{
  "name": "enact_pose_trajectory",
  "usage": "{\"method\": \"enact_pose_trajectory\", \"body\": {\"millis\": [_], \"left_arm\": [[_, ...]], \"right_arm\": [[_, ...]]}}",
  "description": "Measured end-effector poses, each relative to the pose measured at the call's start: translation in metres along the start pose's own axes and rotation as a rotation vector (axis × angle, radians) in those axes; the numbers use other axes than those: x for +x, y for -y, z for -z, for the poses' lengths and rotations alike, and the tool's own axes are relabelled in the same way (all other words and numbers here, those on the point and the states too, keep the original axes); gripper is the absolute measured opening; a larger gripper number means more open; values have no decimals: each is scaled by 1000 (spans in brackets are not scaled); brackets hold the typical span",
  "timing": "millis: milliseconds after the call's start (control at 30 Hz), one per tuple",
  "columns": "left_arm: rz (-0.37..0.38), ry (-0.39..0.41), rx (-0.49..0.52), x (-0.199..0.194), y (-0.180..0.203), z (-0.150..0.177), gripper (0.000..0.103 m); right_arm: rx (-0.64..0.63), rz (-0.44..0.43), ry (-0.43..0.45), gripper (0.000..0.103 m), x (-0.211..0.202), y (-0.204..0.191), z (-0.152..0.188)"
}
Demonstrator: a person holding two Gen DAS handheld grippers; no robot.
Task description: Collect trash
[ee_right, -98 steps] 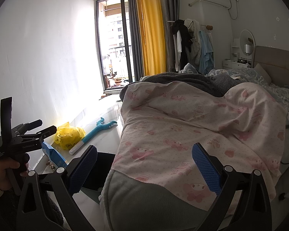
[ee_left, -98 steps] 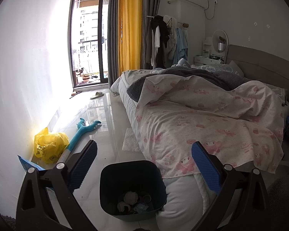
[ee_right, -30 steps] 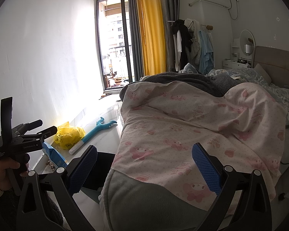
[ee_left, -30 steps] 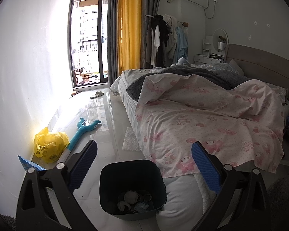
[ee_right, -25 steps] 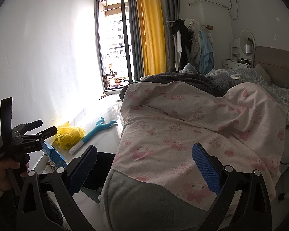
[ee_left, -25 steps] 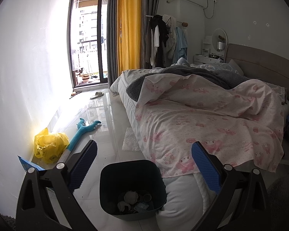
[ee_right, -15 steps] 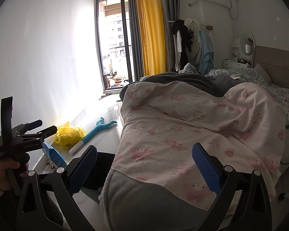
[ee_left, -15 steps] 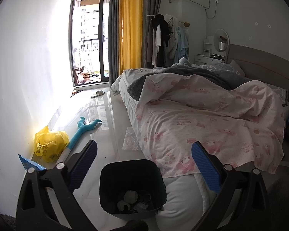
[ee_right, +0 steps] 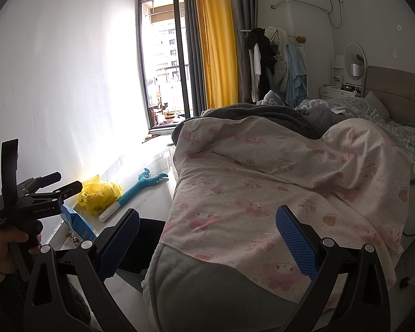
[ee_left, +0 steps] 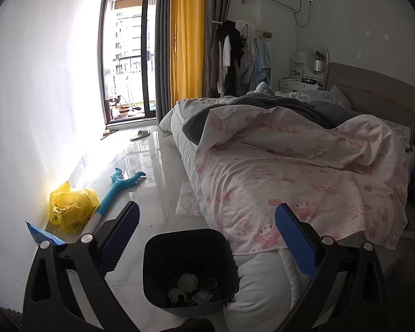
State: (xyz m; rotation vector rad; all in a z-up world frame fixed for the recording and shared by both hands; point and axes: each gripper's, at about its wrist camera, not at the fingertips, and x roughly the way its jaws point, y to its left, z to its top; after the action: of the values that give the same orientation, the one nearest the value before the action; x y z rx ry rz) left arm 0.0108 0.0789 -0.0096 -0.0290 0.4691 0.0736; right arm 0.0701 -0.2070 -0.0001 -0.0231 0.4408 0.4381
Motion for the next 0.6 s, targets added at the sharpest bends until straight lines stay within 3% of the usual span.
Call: {"method": "enact_pose_trajectory", "body": {"millis": [600], "left_arm": [[1, -1, 1, 1, -1, 0, 100]], "right_arm": [[0, -1, -1, 100, 0, 0, 0]]}}
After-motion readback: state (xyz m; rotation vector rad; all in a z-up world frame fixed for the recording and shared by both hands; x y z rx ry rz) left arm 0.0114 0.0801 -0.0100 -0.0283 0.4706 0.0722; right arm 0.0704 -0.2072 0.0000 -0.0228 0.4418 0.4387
